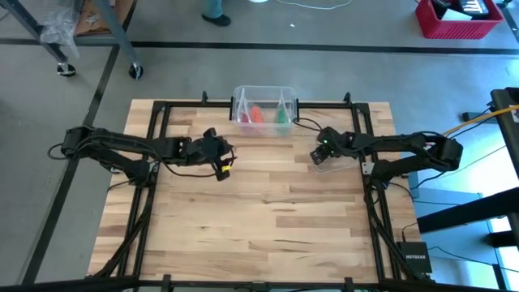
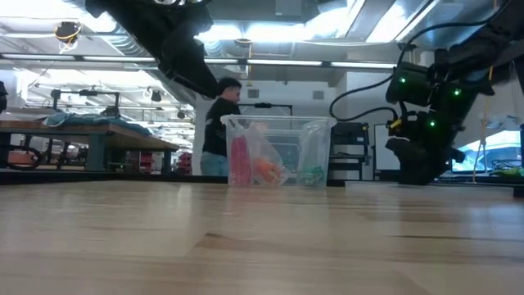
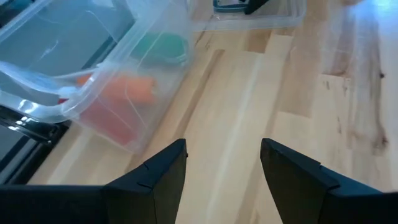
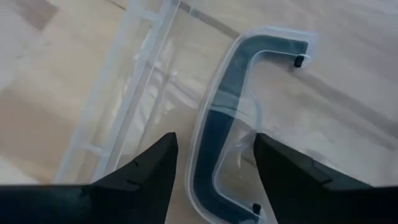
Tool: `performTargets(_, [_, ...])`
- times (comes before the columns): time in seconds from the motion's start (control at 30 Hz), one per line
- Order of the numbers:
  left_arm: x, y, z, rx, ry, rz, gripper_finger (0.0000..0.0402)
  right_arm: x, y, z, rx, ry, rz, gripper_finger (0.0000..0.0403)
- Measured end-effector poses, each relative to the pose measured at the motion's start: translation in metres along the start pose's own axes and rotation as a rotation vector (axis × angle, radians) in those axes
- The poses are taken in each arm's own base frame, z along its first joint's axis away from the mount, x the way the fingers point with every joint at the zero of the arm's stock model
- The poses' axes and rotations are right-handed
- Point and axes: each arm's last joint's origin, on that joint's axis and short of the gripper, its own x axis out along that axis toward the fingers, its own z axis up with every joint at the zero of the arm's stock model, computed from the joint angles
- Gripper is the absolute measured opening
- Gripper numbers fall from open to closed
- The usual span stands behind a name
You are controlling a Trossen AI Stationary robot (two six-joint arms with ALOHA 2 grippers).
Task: Roll bandage
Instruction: Close the transparent bin
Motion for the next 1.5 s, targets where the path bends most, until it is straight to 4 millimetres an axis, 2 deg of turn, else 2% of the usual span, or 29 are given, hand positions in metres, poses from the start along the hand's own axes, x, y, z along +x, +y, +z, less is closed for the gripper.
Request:
performTargets(0.23, [-0.004, -0.014, -0.001, 0.019, -0.007, -0.045, 0.0198, 0.0, 0.014, -0.008, -0.033, 0.026, 0.12, 0.0218])
performTargets(0.53, [-0.004, -0.034, -0.008, 0.011, 0.019, -0.101, 0.0198, -0.009, 0.046, -0.019, -0.055, 0.007, 0.304, 0.0218])
performTargets(0.87, [0.0, -0.054, -0.017, 0.015, 0.062, -0.142, 0.0198, -0.024, 0.084, -0.044, -0.14, 0.011, 0.498, 0.0218])
performTargets(1.1, [0.006, -0.066, -0.022, 0.02, 0.077, -0.157, 0.0198, -0.014, 0.114, -0.053, -0.205, 0.002, 0.59, 0.0218])
performTargets(1.3, [0.014, -0.073, -0.024, 0.047, 0.067, -0.165, 0.0198, -0.008, 0.147, -0.042, -0.301, -0.058, 0.737, 0.0218])
performTargets(1.4, [0.021, -0.078, -0.024, 0.081, 0.037, -0.172, 0.0198, -0.017, 0.164, -0.027, -0.38, -0.105, 0.78, 0.0218])
performTargets(1.5, [0.029, -0.083, -0.025, 0.099, 0.018, -0.175, 0.0198, -0.032, 0.17, -0.014, -0.443, -0.078, 0.78, 0.0218])
